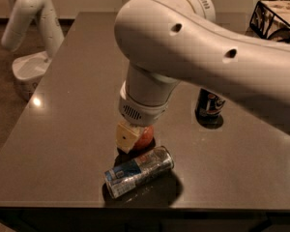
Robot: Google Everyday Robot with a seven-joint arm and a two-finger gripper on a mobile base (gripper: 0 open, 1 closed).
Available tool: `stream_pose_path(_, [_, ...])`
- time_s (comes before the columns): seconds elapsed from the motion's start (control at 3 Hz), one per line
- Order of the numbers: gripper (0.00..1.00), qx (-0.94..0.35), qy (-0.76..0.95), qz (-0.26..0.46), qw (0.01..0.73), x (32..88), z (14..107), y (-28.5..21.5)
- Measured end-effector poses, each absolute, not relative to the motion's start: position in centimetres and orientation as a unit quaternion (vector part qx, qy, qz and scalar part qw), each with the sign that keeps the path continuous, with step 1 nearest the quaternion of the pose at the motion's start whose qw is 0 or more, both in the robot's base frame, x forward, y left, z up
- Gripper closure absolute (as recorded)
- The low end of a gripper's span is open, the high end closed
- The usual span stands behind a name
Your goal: Move apple near redbull can
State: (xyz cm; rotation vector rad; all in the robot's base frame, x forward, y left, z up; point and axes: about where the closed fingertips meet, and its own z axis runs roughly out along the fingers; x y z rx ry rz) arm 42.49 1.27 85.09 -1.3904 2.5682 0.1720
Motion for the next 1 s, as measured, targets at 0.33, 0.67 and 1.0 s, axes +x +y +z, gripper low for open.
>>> stream_pose_path(0.33, [0.12,-0.472,0.873,0.059,0.105,42.49,85.01,1.44])
stream_pose_path(0.67, [0.00,-0.470,0.874,0.064,0.104,42.51,85.01,1.82])
stream_pose_path(1.0, [0.00,-0.470,0.874,0.064,0.104,42.51,85.01,1.82])
